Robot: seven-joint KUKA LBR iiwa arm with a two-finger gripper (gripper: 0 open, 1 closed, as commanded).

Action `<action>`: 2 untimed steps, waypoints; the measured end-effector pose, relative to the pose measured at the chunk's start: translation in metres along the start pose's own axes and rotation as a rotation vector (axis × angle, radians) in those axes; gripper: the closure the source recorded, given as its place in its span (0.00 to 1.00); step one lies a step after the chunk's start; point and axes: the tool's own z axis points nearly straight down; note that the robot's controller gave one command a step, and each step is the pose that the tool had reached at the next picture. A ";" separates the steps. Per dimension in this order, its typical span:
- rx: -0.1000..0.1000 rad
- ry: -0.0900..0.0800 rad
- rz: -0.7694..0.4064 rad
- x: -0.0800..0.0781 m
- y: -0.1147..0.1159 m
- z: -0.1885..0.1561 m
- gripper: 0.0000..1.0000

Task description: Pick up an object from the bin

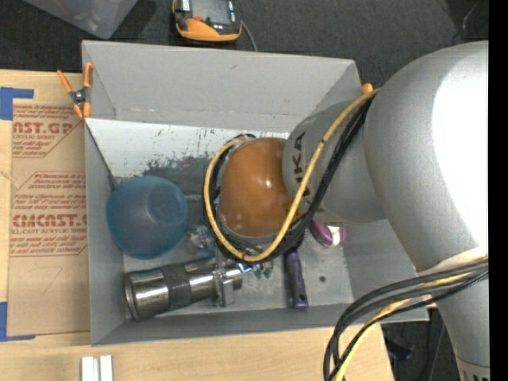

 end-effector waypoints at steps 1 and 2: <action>-0.001 -0.012 0.226 0.032 -0.019 -0.002 0.00; -0.003 -0.012 0.001 0.019 -0.011 -0.002 1.00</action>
Offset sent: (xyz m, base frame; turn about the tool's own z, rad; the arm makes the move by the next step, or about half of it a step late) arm -0.0151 -0.0171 0.0012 -0.0006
